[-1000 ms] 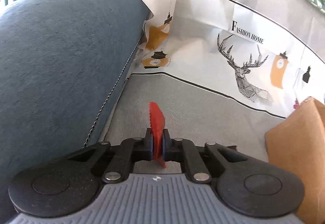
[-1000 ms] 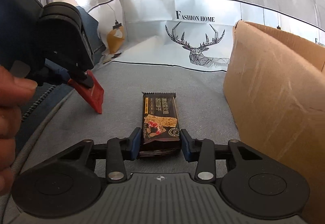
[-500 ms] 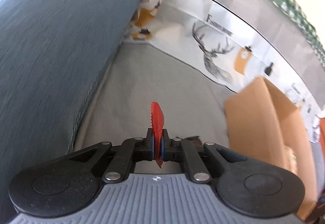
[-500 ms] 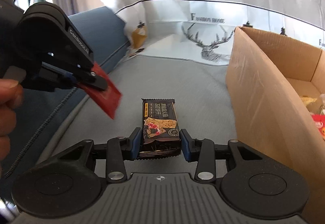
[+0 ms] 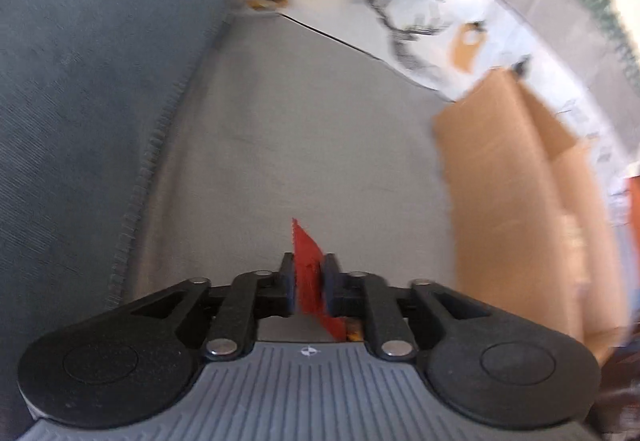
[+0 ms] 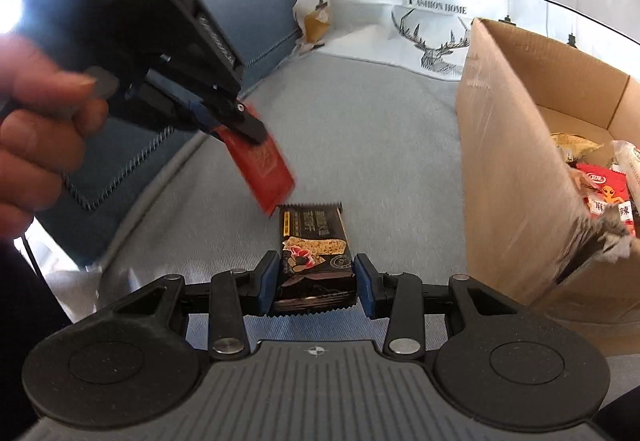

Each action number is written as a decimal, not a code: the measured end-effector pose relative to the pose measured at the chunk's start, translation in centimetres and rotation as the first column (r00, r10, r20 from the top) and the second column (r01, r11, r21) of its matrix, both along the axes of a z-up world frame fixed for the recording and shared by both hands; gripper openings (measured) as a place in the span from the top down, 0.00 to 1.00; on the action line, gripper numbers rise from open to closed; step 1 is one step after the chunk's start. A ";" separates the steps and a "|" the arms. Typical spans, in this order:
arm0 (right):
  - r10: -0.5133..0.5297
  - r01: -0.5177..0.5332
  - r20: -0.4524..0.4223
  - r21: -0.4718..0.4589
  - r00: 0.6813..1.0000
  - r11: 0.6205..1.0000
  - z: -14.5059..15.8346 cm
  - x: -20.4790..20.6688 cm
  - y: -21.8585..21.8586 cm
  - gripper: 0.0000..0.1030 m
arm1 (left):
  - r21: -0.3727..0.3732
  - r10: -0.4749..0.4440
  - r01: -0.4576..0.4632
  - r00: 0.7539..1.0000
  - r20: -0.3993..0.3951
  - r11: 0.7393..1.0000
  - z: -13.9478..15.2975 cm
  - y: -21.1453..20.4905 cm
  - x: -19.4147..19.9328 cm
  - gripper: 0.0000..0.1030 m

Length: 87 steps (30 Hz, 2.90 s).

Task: Organize snacks
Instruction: 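Grasp the red square candy with the left gripper while the right grasps the chocolate biscuit bar, then lift the red candy and chocolate bar and carry both over the box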

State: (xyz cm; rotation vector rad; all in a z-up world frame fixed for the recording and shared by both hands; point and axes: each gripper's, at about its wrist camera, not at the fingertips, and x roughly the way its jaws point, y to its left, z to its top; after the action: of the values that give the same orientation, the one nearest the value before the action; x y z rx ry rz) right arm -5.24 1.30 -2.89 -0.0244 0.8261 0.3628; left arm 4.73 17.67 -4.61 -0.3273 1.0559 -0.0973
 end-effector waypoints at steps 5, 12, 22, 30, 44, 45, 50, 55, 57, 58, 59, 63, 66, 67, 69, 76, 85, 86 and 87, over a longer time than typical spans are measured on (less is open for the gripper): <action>0.040 -0.041 -0.049 -0.032 0.998 0.999 -1.5 0.3 0.5 0.53 | 0.029 0.007 -0.007 1.000 -0.003 1.000 -0.3 -0.6 0.2 0.39; 0.032 -0.032 -0.062 -0.013 0.998 0.999 -2.2 1.3 1.0 0.46 | 0.144 0.000 0.008 0.999 -0.051 0.989 -1.3 -1.6 1.2 0.21; 0.016 -0.016 -0.060 0.008 0.998 1.000 -2.7 2.5 0.6 0.43 | 0.210 -0.072 0.100 0.988 -0.139 0.973 -3.6 -3.0 2.6 0.16; 0.020 -0.021 -0.037 -0.017 0.999 1.000 -2.8 2.5 0.8 0.60 | 0.300 -0.128 0.174 0.978 -0.166 0.938 -4.7 -4.9 2.8 0.13; -0.003 0.003 -0.009 -0.014 1.000 1.000 -2.2 2.0 0.6 0.60 | 0.316 -0.166 0.196 0.979 -0.118 0.928 -4.3 -5.8 2.5 0.36; -0.006 0.006 -0.007 -0.011 1.000 1.000 -2.1 2.0 0.5 0.60 | 0.313 -0.159 0.187 0.981 -0.112 0.931 -4.1 -5.7 2.5 0.37; -0.014 0.014 0.024 -0.002 1.000 1.000 -1.5 1.4 0.4 0.60 | 0.292 -0.138 0.144 0.990 -0.042 0.945 -2.6 -5.1 2.0 0.38; -0.005 0.006 0.073 -0.006 0.997 1.000 -0.2 0.3 0.3 0.60 | 0.288 -0.123 0.101 0.991 0.060 0.952 -0.5 -4.9 0.6 0.38; 0.000 0.001 0.093 -0.007 0.996 1.000 0.4 -0.1 0.4 0.60 | 0.297 -0.131 0.089 0.984 0.121 0.951 0.7 -5.3 -0.1 0.38; 0.002 -0.002 0.103 -0.006 0.995 1.000 0.7 -0.3 0.4 0.60 | 0.299 -0.133 0.082 0.979 0.155 0.951 1.4 -5.5 -0.7 0.38; 0.003 -0.003 0.112 -0.003 0.994 1.000 1.1 -0.6 0.4 0.60 | 0.293 -0.132 0.071 0.972 0.196 0.954 2.2 -5.6 -1.3 0.38; 0.006 -0.008 0.168 0.012 0.986 1.000 3.2 -1.8 -0.1 0.60 | 0.229 -0.108 0.026 0.929 0.354 0.973 5.0 -5.8 -4.4 0.38; 0.013 -0.019 0.246 0.022 0.969 1.000 5.6 -3.3 -0.9 0.60 | 0.160 -0.078 0.003 0.882 0.465 0.987 6.9 -5.7 -6.8 0.38; 0.014 -0.023 0.272 0.030 0.962 0.999 6.4 -3.8 -1.3 0.60 | 0.143 -0.067 -0.004 0.868 0.493 0.990 7.4 -5.7 -7.4 0.38; 0.008 -0.022 0.323 0.040 0.946 0.999 8.0 -4.7 -2.4 0.60 | 0.102 -0.044 -0.014 0.840 0.540 0.995 8.2 -5.7 -8.5 0.38; -0.082 0.059 0.432 0.066 0.898 0.996 11.9 -6.0 -7.3 0.60 | 0.035 -0.002 -0.022 0.818 0.575 0.999 9.1 -6.4 -9.0 0.38; -0.199 0.215 0.552 0.038 0.809 0.976 15.1 -2.5 -17.0 0.60 | 0.061 -0.082 0.057 0.793 0.604 0.997 9.0 -10.2 -8.4 0.37; -0.207 0.228 0.564 0.033 0.799 0.973 15.4 -2.2 -18.0 0.60 | 0.068 -0.091 0.062 0.790 0.606 0.996 8.9 -10.6 -8.3 0.37; -0.216 0.243 0.571 0.030 0.792 0.970 15.3 -1.0 -18.9 0.60 | 0.076 -0.101 0.069 0.787 0.608 0.995 8.9 -11.1 -8.1 0.37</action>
State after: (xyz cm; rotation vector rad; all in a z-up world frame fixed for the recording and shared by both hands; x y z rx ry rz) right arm -6.21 -17.60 12.41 -0.0708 0.2290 0.0889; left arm -3.39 6.53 4.25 -0.1788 0.4192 -0.2424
